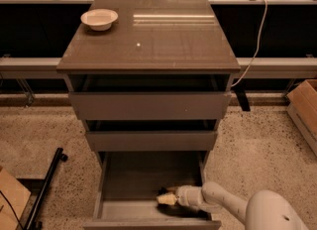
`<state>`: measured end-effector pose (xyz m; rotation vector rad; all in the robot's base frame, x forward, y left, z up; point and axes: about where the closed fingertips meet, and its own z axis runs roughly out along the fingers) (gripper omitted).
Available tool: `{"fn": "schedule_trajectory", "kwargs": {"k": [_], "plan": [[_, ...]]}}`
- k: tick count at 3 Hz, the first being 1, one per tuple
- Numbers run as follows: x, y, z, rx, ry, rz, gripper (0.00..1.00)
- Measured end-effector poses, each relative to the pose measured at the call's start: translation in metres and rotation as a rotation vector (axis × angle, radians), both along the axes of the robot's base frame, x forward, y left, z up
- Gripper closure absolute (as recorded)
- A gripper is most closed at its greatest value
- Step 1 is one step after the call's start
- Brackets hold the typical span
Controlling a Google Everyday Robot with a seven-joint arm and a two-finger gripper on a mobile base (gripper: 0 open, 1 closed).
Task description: Place rxbar chocolate into bottom drawer
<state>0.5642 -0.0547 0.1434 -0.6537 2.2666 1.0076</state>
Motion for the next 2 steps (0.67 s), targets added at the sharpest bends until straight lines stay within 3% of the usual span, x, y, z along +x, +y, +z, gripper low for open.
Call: {"fn": "schedule_trajectory", "kwargs": {"k": [1, 2], "plan": [[0.0077, -0.0084, -0.0166, 0.016, 0.009, -0.043, 0.5], [0.0057, -0.005, -0.0162, 0.018, 0.011, -0.036, 0.27]]}}
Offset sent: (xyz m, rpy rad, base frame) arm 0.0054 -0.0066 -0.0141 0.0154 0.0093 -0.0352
